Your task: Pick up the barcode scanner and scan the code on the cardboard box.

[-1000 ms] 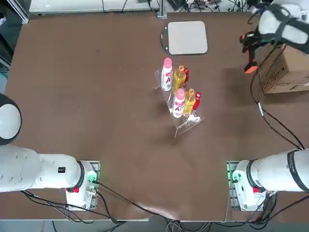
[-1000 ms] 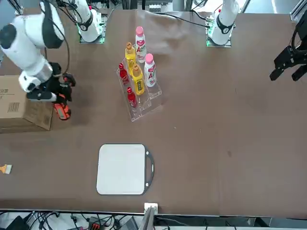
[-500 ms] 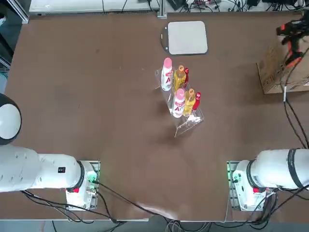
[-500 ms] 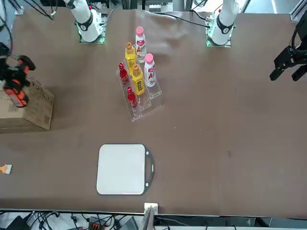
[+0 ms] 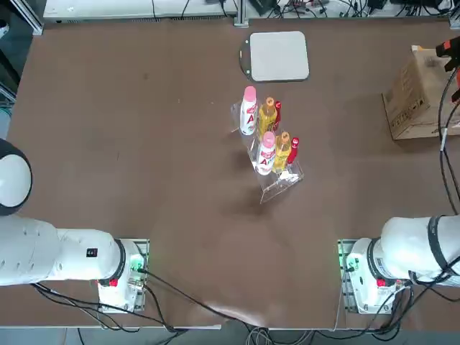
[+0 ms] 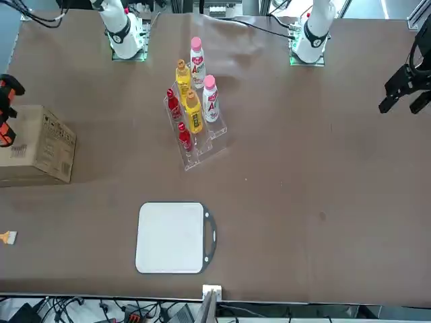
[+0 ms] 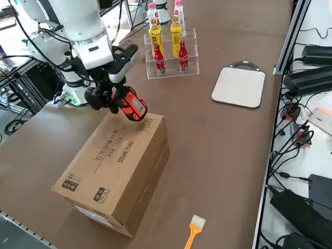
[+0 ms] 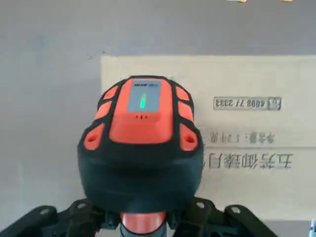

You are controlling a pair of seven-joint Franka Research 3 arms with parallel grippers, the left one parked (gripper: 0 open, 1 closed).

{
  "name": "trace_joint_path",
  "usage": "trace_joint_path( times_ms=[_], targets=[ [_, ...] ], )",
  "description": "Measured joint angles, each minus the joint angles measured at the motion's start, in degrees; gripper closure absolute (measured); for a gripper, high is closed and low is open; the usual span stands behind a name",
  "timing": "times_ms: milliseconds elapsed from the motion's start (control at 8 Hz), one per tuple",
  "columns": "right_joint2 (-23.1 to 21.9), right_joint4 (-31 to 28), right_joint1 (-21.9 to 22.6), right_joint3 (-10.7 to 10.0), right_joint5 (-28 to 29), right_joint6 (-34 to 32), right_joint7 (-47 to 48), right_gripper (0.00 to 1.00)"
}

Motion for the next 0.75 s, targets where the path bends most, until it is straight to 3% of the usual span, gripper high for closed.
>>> trace_joint_path(
  times_ms=[375,750],
  targets=[
    [4.8,4.4,0.2,0.7,0.6,0.0,0.0,0.58],
    [5.5,4.7,0.3,1.0,3.4,-1.0,0.0,0.58]
  ],
)
